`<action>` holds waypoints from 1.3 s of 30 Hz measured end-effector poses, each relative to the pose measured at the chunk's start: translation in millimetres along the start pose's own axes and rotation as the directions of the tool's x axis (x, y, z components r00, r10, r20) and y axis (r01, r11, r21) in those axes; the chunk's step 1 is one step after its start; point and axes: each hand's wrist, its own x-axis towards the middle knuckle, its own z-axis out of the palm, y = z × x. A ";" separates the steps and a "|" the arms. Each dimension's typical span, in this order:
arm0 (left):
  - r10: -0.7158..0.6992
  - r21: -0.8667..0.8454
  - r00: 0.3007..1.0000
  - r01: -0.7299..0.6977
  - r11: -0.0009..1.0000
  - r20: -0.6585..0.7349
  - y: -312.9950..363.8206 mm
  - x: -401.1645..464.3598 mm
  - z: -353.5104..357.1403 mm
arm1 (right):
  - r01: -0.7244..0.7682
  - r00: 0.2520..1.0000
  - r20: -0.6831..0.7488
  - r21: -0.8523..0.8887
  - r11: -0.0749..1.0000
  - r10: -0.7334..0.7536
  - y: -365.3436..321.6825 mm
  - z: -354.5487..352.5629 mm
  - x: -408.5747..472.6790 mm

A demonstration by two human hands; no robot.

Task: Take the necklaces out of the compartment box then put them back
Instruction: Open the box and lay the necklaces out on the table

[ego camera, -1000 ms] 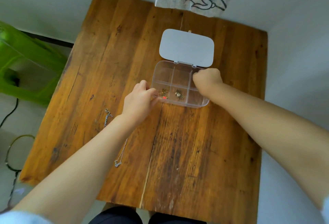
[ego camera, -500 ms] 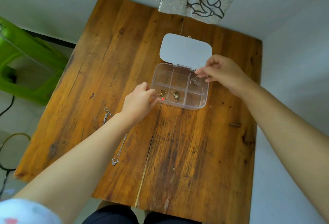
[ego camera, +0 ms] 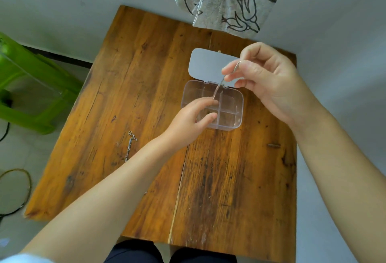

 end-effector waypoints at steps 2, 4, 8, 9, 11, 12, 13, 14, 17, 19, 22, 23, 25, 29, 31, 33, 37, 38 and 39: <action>-0.011 -0.030 1.000 0.011 0.999 0.021 -0.3 -8.3 -4.6 | 0.005 1.000 -0.028 0.132 0.991 -0.001 -2.3 5.8 0.7; -0.056 -0.066 0.997 0.060 0.996 0.048 -3.7 -22.9 -9.1 | 0.008 0.996 -0.087 0.245 0.970 0.014 -0.1 11.5 1.5; -0.152 -0.168 0.979 0.174 0.970 0.135 -18.8 -66.9 -12.8 | -0.048 0.944 -0.276 0.429 0.902 0.181 18.6 25.7 1.7; -0.185 -0.198 0.970 0.215 0.957 0.159 -23.2 -79.5 -12.6 | -0.080 0.918 -0.315 0.444 0.892 0.240 27.2 30.8 0.7; -0.270 -0.251 0.934 0.326 0.911 0.232 -31.1 -105.5 -10.2 | -0.162 0.864 -0.366 0.449 0.879 0.347 48.4 42.8 -3.2; -0.318 -0.268 0.907 0.391 0.880 0.278 -34.9 -117.9 -8.4 | -0.204 0.835 -0.380 0.458 0.865 0.398 59.9 49.6 -5.4; -0.363 -0.284 0.874 0.455 0.844 0.322 -39.0 -129.5 -6.3 | -0.241 0.806 -0.387 0.475 0.846 0.447 71.2 56.2 -7.7; -0.403 -0.306 0.841 0.516 0.800 0.362 -42.8 -140.2 -4.1 | -0.276 0.778 -0.389 0.493 0.825 0.492 81.7 62.9 -10.0; -0.498 -0.397 0.756 0.650 0.648 0.425 -55.2 -164.3 4.0 | -0.398 0.704 -0.397 0.467 0.790 0.589 108.5 79.4 -15.4; -0.561 -0.444 0.707 0.707 0.550 0.431 -60.5 -173.7 9.6 | -0.457 0.681 -0.405 0.417 0.786 0.611 122.4 87.2 -17.3; -0.669 -0.484 0.609 0.778 0.400 0.426 -63.9 -178.1 19.8 | -0.504 0.660 -0.413 0.377 0.777 0.628 136.7 94.2 -15.8; -0.704 -0.483 0.580 0.793 0.372 0.410 -64.1 -178.4 23.0 | -0.514 0.657 -0.411 0.370 0.774 0.633 139.9 95.9 -14.9; -0.767 -0.483 0.538 0.805 0.345 0.350 -65.0 -178.7 28.9 | -0.527 0.654 -0.413 0.352 0.773 0.634 145.7 98.1 -12.3; -0.857 -0.470 0.469 0.819 0.330 0.215 -66.6 -178.4 36.1 | -0.539 0.667 -0.416 0.302 0.786 0.618 154.1 100.2 -6.7; -0.869 -0.419 0.464 0.832 0.363 0.169 -67.9 -178.2 38.7 | -0.565 0.686 -0.393 0.241 0.789 0.612 160.1 102.3 -5.2; -0.845 -0.320 0.521 0.826 0.464 0.121 -69.7 -179.4 41.5 | -0.589 0.715 -0.369 0.139 0.796 0.593 167.7 105.3 -4.9; -0.746 -0.051 0.665 0.747 0.663 0.040 -71.8 -183.7 46.5 | -0.611 0.761 -0.356 -0.115 0.783 0.541 180.1 109.7 -5.5; -0.731 0.000 0.682 0.731 0.682 0.026 -72.0 -184.1 47.4 | -0.608 0.771 -0.356 -0.161 0.778 0.529 182.1 109.8 -5.3; -0.721 0.040 0.693 0.720 0.693 0.013 -72.4 -184.2 48.4 | -0.603 0.778 -0.352 -0.189 0.775 0.520 183.7 109.7 -5.2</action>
